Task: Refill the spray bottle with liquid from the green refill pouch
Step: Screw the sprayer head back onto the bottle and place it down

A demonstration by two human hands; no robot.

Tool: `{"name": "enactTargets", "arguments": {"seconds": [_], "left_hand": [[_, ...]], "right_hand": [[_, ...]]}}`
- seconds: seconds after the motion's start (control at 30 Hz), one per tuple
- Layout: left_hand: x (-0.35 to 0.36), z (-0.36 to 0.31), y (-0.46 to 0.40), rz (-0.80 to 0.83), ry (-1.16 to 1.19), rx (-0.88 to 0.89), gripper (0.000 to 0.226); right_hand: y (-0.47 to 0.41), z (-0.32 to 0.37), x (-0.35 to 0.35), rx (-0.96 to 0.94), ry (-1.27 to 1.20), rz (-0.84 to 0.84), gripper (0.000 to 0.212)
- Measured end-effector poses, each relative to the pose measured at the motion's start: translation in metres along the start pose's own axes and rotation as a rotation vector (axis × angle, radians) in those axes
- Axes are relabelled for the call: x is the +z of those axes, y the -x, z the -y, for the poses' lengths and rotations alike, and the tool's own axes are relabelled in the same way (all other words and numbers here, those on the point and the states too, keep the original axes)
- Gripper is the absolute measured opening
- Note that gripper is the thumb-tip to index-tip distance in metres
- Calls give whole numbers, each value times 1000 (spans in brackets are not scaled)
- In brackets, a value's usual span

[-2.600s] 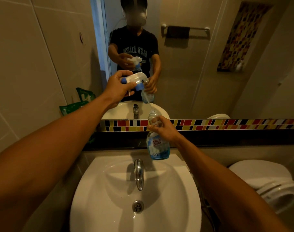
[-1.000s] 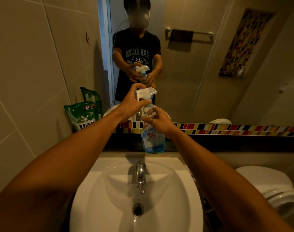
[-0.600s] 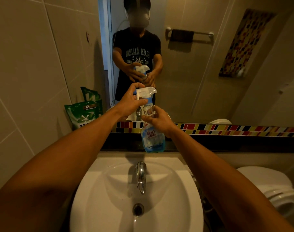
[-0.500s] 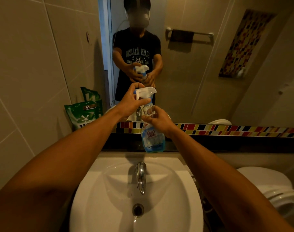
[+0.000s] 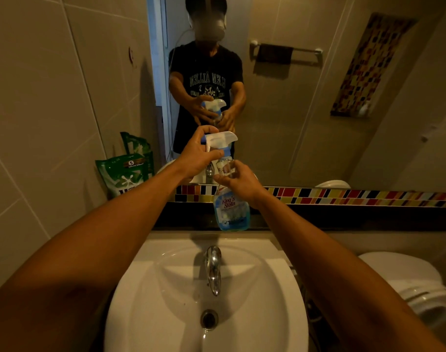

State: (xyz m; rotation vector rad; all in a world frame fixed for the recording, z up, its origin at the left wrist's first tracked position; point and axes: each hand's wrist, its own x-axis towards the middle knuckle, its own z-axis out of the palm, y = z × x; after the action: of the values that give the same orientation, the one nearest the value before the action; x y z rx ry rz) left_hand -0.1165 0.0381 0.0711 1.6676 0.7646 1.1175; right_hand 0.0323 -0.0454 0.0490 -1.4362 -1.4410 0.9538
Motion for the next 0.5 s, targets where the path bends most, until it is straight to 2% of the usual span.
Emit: {"name": "enactTargets", "arguments": {"seconds": [0.27,0.5], "left_hand": [[7,0,2,-74,-2,94,56],[2,4,1,-57,-32,69,59]], "right_hand": [[-4,0,3,-28,81,-13,38],[-5,-4,5,-28,76,-3,36]]}}
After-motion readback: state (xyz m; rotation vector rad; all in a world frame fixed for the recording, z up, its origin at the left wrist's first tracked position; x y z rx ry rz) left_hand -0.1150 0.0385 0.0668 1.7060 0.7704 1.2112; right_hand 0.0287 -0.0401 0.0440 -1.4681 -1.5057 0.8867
